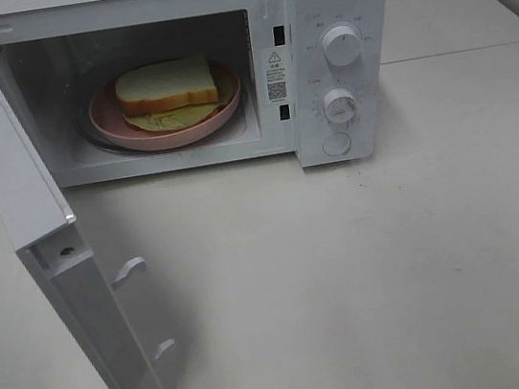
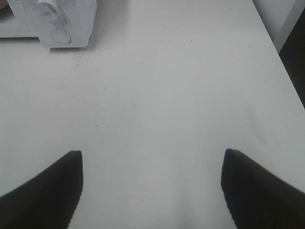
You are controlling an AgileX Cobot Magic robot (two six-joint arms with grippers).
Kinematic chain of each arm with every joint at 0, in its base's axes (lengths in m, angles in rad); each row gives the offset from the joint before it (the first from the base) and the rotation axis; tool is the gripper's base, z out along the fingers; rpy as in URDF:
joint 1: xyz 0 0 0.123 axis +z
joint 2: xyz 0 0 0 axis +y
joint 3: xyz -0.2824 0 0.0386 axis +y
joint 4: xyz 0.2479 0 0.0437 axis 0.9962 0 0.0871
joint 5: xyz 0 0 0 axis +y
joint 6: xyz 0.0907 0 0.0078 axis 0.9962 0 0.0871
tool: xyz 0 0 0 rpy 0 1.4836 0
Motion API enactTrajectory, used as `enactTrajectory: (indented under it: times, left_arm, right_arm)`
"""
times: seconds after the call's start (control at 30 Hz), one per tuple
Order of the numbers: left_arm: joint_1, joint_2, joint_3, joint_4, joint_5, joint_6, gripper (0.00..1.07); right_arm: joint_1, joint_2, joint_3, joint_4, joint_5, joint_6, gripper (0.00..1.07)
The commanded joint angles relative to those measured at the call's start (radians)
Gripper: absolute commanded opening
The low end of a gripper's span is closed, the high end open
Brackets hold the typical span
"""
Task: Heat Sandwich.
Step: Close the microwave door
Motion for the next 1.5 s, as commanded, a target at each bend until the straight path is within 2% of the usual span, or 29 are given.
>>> enactTrajectory:
  times: [0.03, 0.13, 1.5]
  left_arm:
    - [-0.001, -0.027, 0.004, -0.004, 0.003, -0.005, 0.87]
    - [-0.001, -0.027, 0.004, -0.004, 0.003, -0.005, 0.87]
    - [-0.001, -0.026, 0.004, -0.004, 0.003, -0.005, 0.87]
  right_arm:
    - [-0.007, -0.05, 0.002, 0.009, -0.01, -0.021, 0.76]
    - [-0.007, -0.088, 0.002, 0.009, -0.01, -0.021, 0.76]
    - [-0.007, -0.086, 0.002, 0.009, -0.01, -0.021, 0.76]
